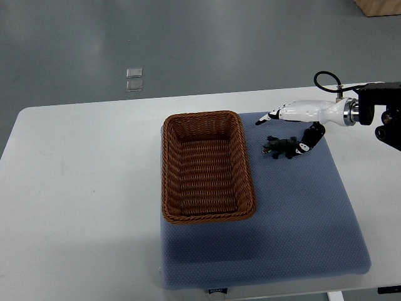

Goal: Place crocodile in brown basket with right hand
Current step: 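Reach the right hand over the dark toy crocodile and lower it, then close the right hand's fingers around the crocodile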

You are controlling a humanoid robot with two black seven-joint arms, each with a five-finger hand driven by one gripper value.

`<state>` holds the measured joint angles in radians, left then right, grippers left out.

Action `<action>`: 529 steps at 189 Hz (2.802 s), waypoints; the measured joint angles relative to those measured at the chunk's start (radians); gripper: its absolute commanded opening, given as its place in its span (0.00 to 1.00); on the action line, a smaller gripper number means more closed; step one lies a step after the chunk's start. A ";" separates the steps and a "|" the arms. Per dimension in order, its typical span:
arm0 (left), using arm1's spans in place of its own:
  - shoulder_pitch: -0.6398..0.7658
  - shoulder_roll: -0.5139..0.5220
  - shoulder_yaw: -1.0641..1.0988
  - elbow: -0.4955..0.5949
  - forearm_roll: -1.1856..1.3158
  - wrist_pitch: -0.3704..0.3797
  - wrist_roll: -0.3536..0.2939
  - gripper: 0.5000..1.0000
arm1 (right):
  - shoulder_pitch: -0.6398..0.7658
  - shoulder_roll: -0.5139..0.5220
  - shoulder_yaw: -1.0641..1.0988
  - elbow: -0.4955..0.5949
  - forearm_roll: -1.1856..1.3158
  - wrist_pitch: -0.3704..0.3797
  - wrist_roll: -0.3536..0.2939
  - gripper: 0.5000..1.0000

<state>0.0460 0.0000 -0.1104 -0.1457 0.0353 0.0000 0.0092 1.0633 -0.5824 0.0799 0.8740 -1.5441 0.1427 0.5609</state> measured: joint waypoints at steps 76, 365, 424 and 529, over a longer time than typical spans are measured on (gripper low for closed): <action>0.000 0.000 0.000 0.000 0.000 0.000 0.000 1.00 | 0.001 0.058 -0.093 -0.097 -0.024 -0.182 -0.048 0.85; 0.000 0.000 0.000 0.000 0.000 0.000 0.000 1.00 | -0.018 0.161 -0.192 -0.240 -0.012 -0.259 -0.067 0.44; 0.000 0.000 0.000 0.000 0.000 0.000 0.000 1.00 | -0.019 0.162 -0.194 -0.239 -0.020 -0.258 -0.066 0.07; 0.000 0.000 0.000 0.000 0.000 0.000 0.000 1.00 | -0.006 0.140 -0.190 -0.238 -0.011 -0.265 -0.061 0.00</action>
<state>0.0461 0.0000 -0.1105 -0.1457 0.0353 0.0000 0.0092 1.0576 -0.4424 -0.1103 0.6363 -1.5548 -0.1227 0.4999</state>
